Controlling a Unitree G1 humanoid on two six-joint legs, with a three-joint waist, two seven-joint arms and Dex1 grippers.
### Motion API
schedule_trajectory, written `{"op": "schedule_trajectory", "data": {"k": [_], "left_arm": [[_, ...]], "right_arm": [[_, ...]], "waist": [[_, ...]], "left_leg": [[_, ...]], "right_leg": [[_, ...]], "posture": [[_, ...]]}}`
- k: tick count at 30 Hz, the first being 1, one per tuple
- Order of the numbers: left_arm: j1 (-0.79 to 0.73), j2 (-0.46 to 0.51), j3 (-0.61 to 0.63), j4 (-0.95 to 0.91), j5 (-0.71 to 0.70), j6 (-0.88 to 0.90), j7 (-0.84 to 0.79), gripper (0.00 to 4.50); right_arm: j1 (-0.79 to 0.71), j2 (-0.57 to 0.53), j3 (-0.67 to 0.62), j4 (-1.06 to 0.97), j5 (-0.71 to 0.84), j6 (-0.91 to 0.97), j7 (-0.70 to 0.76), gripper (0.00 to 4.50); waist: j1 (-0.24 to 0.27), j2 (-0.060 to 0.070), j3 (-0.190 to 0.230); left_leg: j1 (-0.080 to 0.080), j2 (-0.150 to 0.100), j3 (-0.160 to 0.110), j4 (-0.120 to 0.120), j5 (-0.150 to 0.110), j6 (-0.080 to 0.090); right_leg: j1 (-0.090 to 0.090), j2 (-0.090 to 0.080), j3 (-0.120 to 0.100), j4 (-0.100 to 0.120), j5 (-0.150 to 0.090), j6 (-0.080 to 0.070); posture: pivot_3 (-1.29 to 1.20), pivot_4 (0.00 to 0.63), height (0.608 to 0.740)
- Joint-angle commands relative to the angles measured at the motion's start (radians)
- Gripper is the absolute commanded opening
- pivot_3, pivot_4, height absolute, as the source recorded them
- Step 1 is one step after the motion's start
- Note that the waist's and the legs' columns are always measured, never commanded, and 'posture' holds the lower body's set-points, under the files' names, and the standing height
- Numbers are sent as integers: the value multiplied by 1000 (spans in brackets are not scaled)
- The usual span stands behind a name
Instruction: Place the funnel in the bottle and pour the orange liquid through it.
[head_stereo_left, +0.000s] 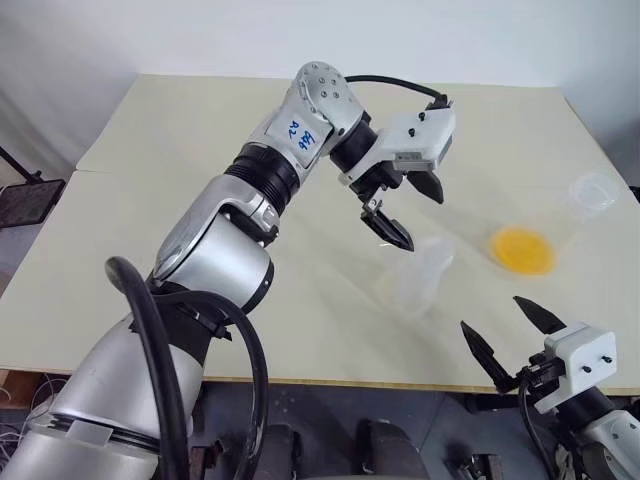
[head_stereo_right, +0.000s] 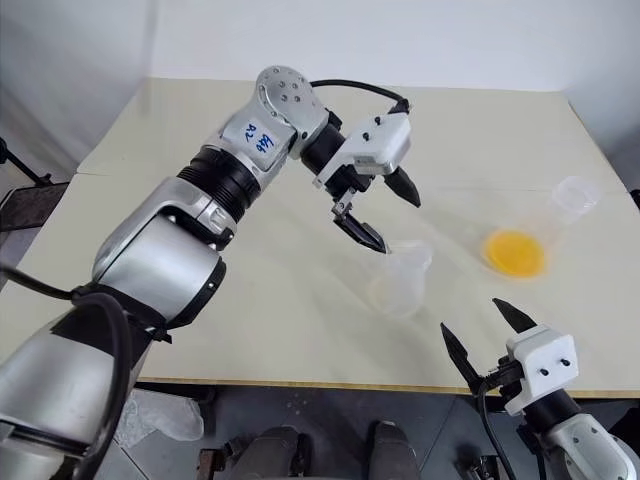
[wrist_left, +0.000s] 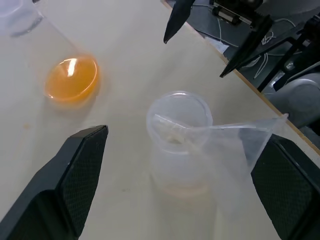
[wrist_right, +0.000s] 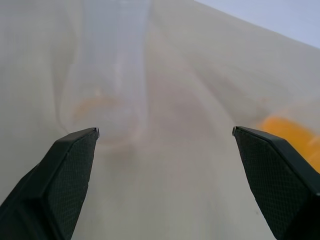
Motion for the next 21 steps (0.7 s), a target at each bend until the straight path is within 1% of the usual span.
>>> {"op": "schedule_trajectory", "data": {"k": [1, 8, 11, 16, 21], "left_arm": [[-57, -11, 41, 11, 0, -18, -112, 4469], [-72, -27, 88, 22, 8, -19, -112, 4469], [-84, -59, 154, 41, 23, 3, -98, 4469], [-78, -82, 205, 54, 74, -7, -100, 4469], [-75, -114, 252, 67, 120, -4, -23, 4469]], "right_arm": [[2, -1, 0, -12, -9, -20, -10, 4500], [-8, 0, 13, -6, -15, -22, -13, 4500], [-12, 2, 17, -5, -18, -22, -16, 4500], [-13, 3, 21, -6, -21, -22, -19, 4500], [-9, 2, 23, -7, -22, -25, -22, 4500]], "waist": [[0, 0, 0], [0, 0, 0], [2, 0, 0], [0, 0, 0], [2, 0, 0]], "left_leg": [[0, 0, 0, 0, 0, 0], [0, 0, 0, 0, 0, 0], [0, 0, 1, 0, 0, 0], [0, -1, 1, 0, 0, 1], [-1, -1, 2, 0, 0, 1]], "right_leg": [[0, 0, 0, 0, 0, 0], [0, 0, 0, 0, 0, 0], [0, 0, 0, 0, 0, 0], [-1, 0, 1, 0, 0, 0], [-1, 0, 1, 0, 0, 0]], "posture": [[0, 150, 740], [0, 150, 740], [0, 150, 740], [0, 150, 740], [0, 150, 740]]}}
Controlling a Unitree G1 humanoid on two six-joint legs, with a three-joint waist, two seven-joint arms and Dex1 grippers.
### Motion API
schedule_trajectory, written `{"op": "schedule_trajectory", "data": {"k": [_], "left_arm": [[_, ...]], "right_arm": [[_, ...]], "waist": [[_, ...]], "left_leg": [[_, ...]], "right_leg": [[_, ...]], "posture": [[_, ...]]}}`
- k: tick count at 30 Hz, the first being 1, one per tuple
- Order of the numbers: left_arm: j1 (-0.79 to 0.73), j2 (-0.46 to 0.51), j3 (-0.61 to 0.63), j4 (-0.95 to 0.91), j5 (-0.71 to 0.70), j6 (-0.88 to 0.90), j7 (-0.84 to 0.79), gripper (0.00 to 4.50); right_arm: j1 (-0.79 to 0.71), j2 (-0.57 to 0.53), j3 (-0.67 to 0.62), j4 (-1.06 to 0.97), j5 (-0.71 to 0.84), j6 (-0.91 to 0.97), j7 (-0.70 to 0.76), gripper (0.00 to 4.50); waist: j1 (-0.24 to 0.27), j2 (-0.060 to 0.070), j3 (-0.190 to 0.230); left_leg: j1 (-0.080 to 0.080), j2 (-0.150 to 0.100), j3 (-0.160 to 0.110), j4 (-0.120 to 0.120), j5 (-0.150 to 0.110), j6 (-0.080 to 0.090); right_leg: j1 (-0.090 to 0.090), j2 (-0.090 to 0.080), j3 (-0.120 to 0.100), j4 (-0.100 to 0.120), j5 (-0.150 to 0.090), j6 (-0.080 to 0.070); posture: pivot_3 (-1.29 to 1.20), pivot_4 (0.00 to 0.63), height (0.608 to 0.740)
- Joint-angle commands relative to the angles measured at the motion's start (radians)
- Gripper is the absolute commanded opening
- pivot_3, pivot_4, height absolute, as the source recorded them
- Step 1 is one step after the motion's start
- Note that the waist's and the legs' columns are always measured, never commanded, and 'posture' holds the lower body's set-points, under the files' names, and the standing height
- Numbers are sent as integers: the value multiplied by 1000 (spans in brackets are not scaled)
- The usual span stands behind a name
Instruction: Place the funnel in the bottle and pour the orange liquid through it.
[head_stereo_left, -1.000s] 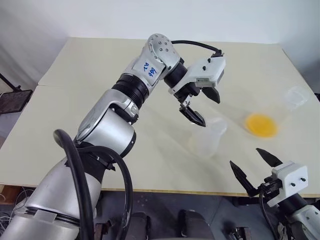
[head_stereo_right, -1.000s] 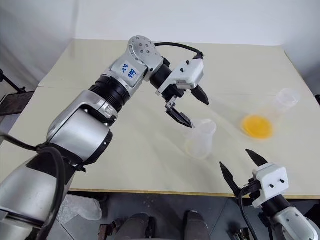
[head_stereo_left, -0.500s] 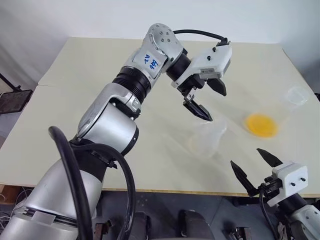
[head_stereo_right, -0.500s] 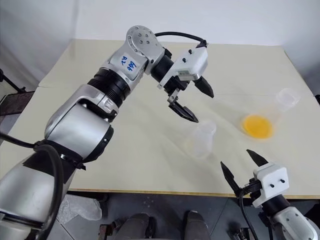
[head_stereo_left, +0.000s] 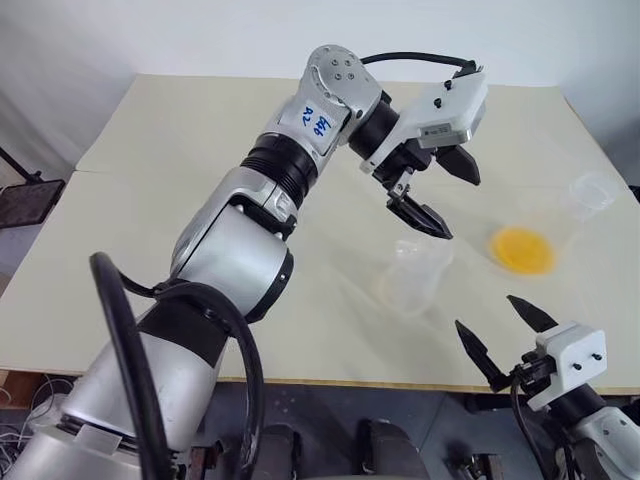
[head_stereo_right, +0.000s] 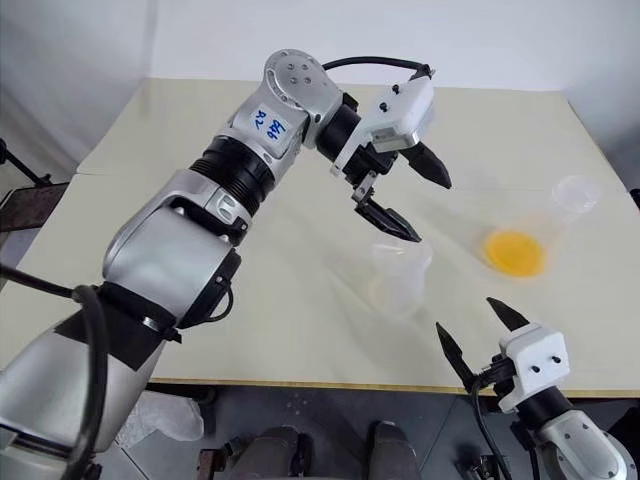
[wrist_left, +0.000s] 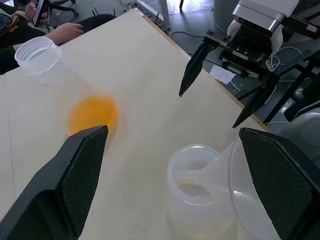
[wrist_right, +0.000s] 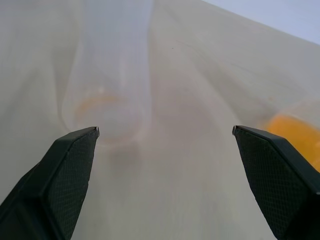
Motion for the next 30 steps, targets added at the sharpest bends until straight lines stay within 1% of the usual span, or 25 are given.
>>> {"op": "schedule_trajectory", "data": {"k": [1, 8, 18, 24, 27, 30], "left_arm": [[-36, -19, 42, 3, 33, -8, -22, 4469], [-41, -54, 104, 26, 81, -4, 72, 4469], [-52, -56, 162, 38, 126, -11, 120, 4469], [-84, -30, 264, 38, 79, 23, 146, 4469], [-62, -2, 317, 31, 55, 12, 140, 4469], [-25, 23, 401, 20, -9, 39, 133, 4469]], "right_arm": [[7, 2, -10, -18, -2, -23, -9, 4500], [9, 0, -10, -20, -1, -25, -10, 4500], [14, 2, -9, -21, -2, -28, -12, 4500], [-1, -7, -23, -14, 6, -20, -11, 4500], [4, -5, -41, -23, 17, -12, -15, 4500], [26, 3, -70, -42, 36, 3, -25, 4500]], "waist": [[-1, 0, 0], [0, 0, 0], [-1, 0, 0], [-1, 0, 0], [-3, 0, 0], [-3, 0, 0]], "left_leg": [[0, 0, 0, 0, 0, 0], [0, 0, 1, 0, 0, 0], [0, 0, 1, 0, 0, 0], [0, -1, 1, 0, 0, 0], [1, 0, 1, 0, 0, 0], [1, 0, 2, 0, 0, 0]], "right_leg": [[0, 0, 0, 0, 0, 0], [0, 0, 1, 0, 0, 0], [0, 0, 1, 0, 1, 1], [-1, 0, 1, 0, 1, 1], [-1, 0, 1, 0, 1, 1], [-1, 0, 2, 1, 1, 1]], "posture": [[0, 150, 740], [0, 150, 740], [0, 150, 740], [0, 150, 740], [0, 150, 740], [0, 150, 740]]}}
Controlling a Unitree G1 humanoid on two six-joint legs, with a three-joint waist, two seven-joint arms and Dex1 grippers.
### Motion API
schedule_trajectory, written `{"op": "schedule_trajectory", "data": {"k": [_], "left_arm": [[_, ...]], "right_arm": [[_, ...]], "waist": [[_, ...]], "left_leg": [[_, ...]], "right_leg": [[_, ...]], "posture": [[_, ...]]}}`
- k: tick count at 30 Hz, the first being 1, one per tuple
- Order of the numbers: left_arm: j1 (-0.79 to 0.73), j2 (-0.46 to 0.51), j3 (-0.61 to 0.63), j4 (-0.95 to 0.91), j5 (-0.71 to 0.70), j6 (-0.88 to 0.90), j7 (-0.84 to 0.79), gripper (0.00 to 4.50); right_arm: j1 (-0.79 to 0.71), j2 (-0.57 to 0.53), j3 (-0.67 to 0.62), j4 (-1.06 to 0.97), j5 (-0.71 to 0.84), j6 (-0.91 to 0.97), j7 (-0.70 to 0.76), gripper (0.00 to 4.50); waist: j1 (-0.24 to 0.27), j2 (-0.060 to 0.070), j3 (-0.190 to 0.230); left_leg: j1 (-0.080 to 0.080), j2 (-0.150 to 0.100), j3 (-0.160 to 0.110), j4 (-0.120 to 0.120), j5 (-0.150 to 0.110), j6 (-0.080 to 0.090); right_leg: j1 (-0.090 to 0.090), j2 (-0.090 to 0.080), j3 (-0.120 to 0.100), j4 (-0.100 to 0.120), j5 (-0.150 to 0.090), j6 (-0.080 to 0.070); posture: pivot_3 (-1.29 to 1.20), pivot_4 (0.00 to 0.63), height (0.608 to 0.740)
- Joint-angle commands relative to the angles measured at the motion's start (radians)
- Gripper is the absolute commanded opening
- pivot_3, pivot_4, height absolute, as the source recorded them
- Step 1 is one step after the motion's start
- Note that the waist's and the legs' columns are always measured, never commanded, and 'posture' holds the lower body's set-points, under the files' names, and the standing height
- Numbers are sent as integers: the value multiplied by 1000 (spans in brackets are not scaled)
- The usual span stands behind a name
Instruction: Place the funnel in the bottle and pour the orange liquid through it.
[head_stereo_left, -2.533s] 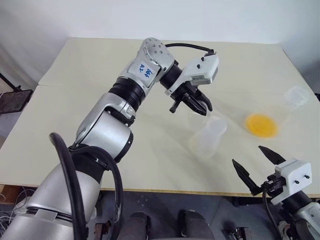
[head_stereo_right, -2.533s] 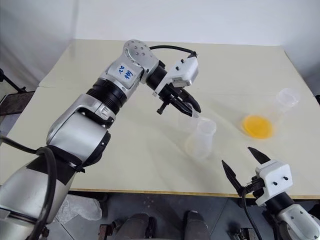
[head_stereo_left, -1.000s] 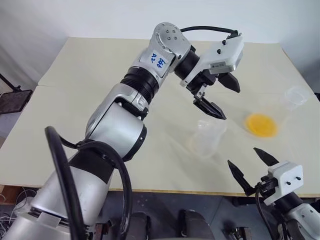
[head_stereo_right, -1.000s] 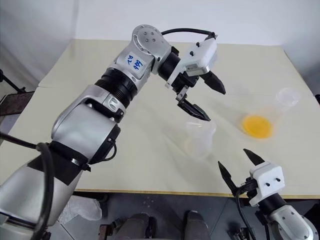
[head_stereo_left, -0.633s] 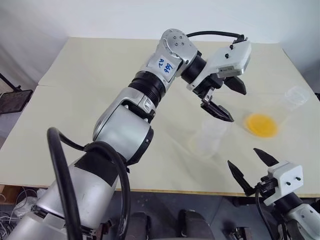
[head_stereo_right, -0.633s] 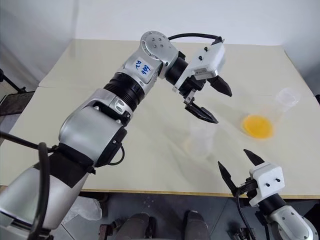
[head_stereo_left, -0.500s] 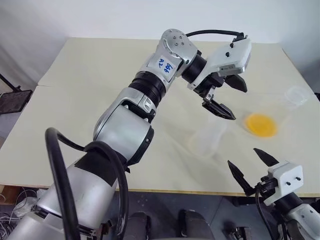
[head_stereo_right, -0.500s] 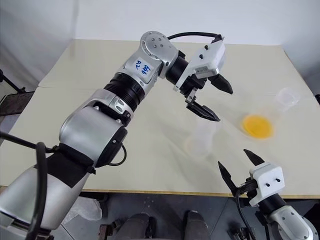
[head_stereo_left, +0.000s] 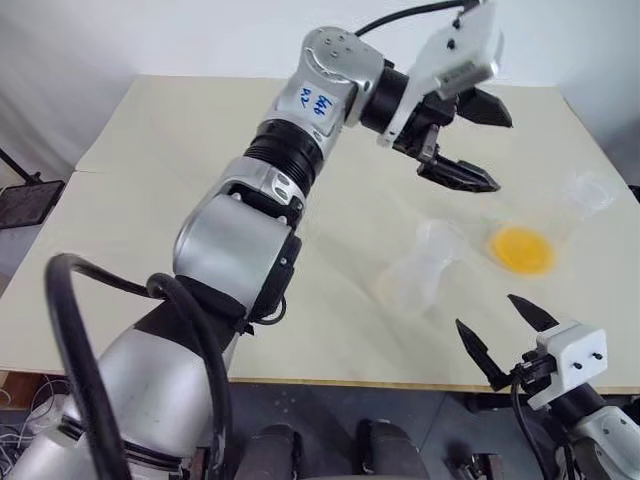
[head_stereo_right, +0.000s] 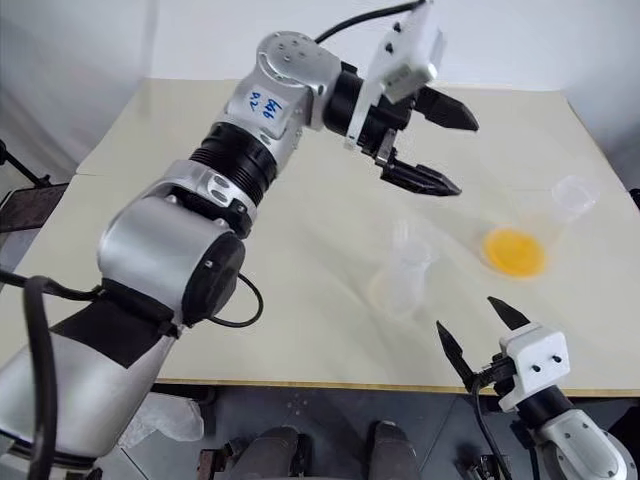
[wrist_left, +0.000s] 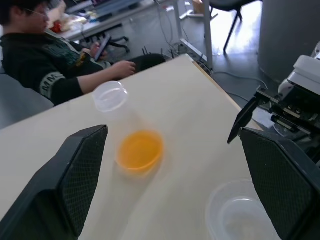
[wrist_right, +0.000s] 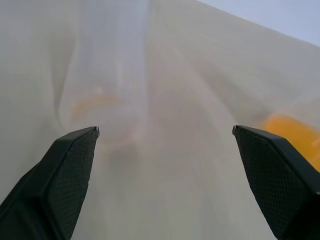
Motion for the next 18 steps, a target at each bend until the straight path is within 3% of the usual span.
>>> {"op": "schedule_trajectory", "data": {"k": [1, 10, 18], "left_arm": [[31, 29, 99, -43, -88, 22, 3, 4469], [279, 98, 138, -156, -118, -2, -11, 4469], [598, 143, 76, -429, -131, 2, -84, 4469]], "right_arm": [[30, 8, -62, -49, 32, 7, -25, 4500], [7, 30, -170, -95, 107, 102, -145, 4500], [-25, 56, -254, -120, 112, 180, -273, 4500]], "waist": [[1, 0, 0], [0, 0, 0], [0, 1, -1]], "left_leg": [[0, 0, 0, 0, 0, 0], [0, 0, 0, 0, 0, 0], [0, 0, -1, 1, 0, -1]], "right_leg": [[0, 0, 0, 0, 0, 0], [0, 0, 0, 1, 1, 1], [0, 0, 0, 1, 1, 1]], "posture": [[0, 150, 740], [0, 150, 740], [0, 150, 740]]}}
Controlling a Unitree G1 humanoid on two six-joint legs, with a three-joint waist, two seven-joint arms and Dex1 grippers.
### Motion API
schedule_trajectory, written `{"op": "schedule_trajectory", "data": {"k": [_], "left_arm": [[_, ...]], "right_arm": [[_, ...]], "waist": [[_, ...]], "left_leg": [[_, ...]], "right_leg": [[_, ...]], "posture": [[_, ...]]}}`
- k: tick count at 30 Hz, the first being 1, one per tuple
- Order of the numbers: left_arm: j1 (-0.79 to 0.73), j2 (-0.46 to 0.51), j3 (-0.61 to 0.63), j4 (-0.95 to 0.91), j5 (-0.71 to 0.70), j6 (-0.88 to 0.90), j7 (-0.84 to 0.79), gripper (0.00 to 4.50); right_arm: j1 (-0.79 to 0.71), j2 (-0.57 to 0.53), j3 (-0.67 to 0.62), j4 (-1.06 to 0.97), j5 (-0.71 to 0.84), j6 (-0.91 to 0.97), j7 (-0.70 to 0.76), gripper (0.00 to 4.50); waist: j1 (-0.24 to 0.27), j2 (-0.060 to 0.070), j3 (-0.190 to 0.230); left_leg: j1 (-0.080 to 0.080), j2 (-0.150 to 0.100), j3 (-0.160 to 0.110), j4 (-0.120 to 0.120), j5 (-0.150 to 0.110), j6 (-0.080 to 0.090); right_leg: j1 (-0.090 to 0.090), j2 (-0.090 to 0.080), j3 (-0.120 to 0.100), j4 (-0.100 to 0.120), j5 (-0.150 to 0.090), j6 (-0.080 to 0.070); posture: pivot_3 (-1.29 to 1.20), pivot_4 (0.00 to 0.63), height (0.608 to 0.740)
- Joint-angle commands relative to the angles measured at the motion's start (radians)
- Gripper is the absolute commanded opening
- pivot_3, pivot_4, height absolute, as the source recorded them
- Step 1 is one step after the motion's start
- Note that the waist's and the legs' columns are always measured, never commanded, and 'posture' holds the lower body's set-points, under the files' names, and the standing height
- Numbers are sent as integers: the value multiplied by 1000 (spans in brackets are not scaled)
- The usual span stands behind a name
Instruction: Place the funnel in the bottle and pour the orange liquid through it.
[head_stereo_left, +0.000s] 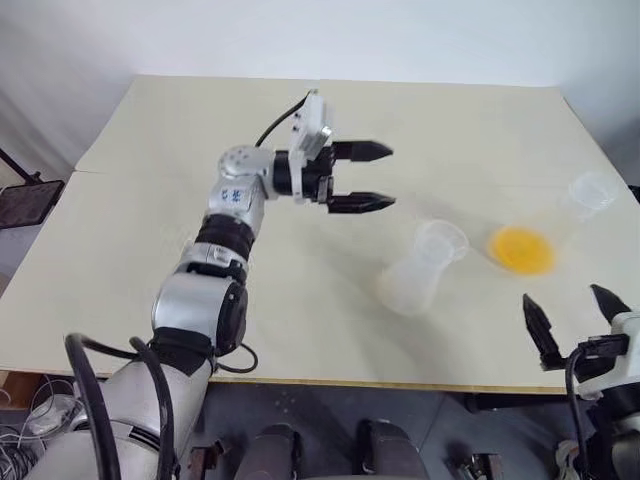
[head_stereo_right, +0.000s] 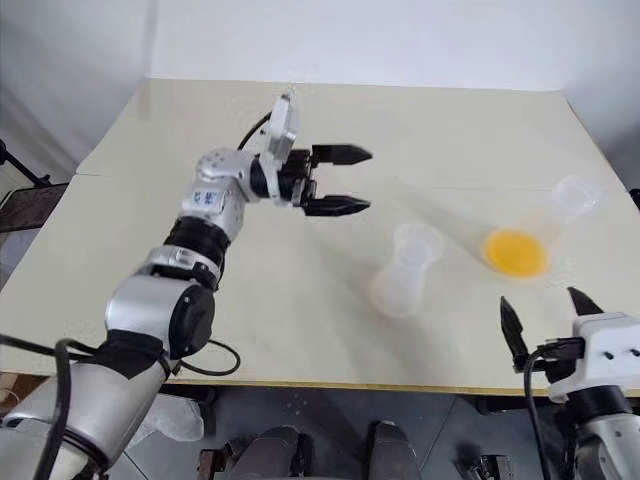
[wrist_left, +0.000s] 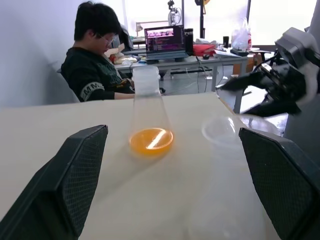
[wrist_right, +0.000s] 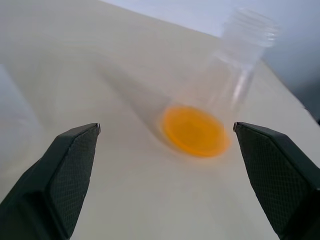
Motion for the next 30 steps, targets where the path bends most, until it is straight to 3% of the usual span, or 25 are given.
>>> {"op": "schedule_trajectory", "data": {"k": [1, 8, 16, 30], "left_arm": [[125, 28, -60, -163, 2, -16, -43, 4469], [348, 52, -113, -414, -78, 47, -111, 4469], [420, 63, -138, -514, -107, 58, -42, 4469], [527, 69, -155, -719, -139, 141, 121, 4469]], "right_arm": [[12, 19, -50, -47, 11, 32, -57, 4500], [110, 77, -120, -99, 49, 49, -79, 4500], [170, 108, -168, -122, 92, 46, -96, 4500], [-219, -163, -162, 189, 111, 193, -105, 4500]], "waist": [[-1, 1, -1], [2, 4, -2], [-2, 6, -4], [-2, 7, -4]], "left_leg": [[0, 0, 0, 0, 0, 0], [0, 0, 0, 1, 0, 0], [2, 0, 0, 0, 0, 0], [2, -1, 0, 0, 0, 0]], "right_leg": [[0, 0, 0, 0, 0, 0], [0, 0, 2, 0, 0, 0], [1, 1, 6, 0, 0, 0], [1, 0, 8, 0, 0, 1]], "posture": [[0, 150, 740], [0, 150, 740], [0, 150, 740], [0, 150, 740]]}}
